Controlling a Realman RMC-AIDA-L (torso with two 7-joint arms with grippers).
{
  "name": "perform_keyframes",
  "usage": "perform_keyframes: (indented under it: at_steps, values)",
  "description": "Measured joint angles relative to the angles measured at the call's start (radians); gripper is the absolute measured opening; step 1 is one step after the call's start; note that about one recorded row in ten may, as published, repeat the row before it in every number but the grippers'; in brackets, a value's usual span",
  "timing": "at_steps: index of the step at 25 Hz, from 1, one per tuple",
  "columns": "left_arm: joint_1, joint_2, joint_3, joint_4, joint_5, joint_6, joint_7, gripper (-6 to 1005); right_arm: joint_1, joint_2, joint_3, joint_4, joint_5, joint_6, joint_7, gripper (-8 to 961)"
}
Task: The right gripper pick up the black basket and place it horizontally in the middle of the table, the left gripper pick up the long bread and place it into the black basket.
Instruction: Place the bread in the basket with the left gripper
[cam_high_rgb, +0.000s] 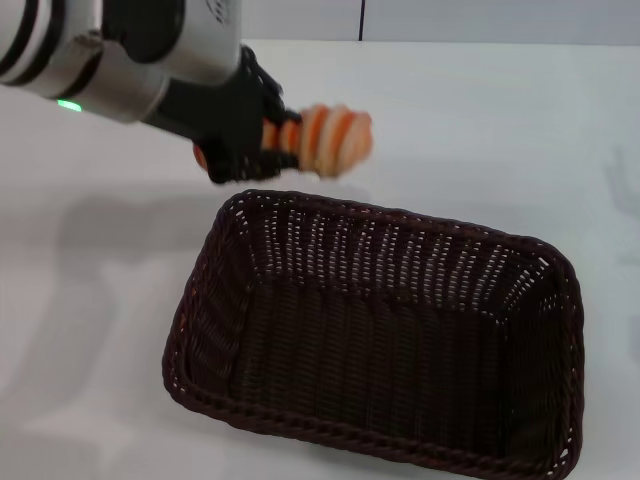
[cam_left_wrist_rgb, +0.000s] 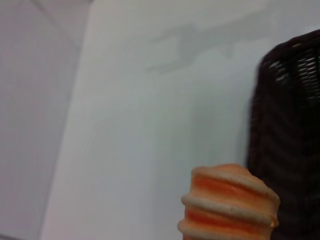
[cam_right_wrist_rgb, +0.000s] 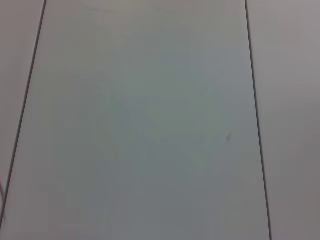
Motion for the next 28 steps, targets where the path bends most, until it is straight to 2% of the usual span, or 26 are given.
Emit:
perform_keyframes:
  at_steps: [11,19,25,28]
  values:
    - [0.033,-0.004,0.024,-0.113,-0.129,-0.177,-0.074,290,0.007,-0.002,0.014,0.001,-0.001,0.007,0.002,760]
    - [0.070,-0.004,0.101,-0.136,-0.137,-0.192,-0.138,251,0.011,-0.002,0.014,0.001,-0.003,0.009,0.004,761]
    - [0.099,-0.005,0.123,-0.147,-0.138,-0.191,-0.146,380,0.011,-0.002,0.014,0.000,-0.006,0.009,0.006,761]
    - [0.110,-0.004,0.123,-0.153,-0.138,-0.187,-0.152,534,0.016,-0.002,0.012,-0.001,-0.007,0.009,0.006,761]
